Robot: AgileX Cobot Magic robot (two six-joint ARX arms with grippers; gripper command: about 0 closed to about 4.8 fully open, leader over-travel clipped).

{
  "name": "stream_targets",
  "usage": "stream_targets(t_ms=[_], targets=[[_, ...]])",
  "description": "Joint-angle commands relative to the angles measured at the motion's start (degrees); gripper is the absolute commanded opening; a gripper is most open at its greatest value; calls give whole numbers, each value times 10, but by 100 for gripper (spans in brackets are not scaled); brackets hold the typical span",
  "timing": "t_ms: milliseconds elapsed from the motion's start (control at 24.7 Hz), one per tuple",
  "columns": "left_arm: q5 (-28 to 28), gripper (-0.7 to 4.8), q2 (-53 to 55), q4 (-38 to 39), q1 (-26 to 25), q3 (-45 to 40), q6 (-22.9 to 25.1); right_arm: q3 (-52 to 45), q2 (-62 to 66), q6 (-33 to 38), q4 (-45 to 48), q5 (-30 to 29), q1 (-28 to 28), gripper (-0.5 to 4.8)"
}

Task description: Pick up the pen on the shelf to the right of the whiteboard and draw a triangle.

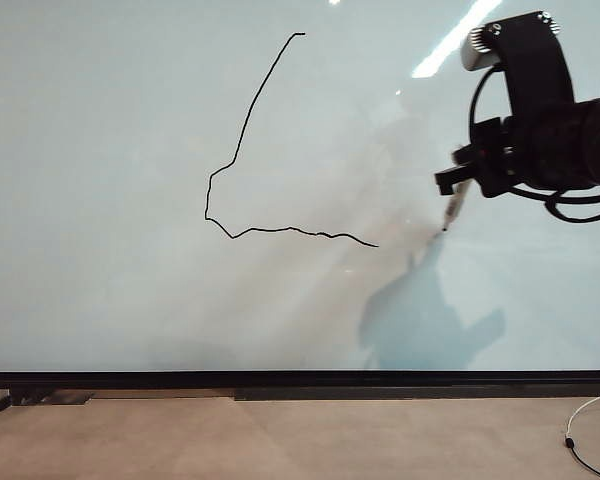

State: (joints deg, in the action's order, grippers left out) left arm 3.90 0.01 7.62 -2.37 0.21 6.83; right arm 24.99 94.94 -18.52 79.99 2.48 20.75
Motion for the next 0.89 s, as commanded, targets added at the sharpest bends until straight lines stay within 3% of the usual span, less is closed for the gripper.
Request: stream_targets(t_ms=[40, 687, 890], targets=[[2, -5, 0, -4, 0, 2, 0, 1, -3, 0, 10, 2, -17, -3], [2, -5, 0, -4, 0, 2, 0, -3, -7, -1, 10, -14, -31, -3], [2, -5, 0, -4, 0, 2, 0, -85, -121, -8, 9, 5, 12, -3]])
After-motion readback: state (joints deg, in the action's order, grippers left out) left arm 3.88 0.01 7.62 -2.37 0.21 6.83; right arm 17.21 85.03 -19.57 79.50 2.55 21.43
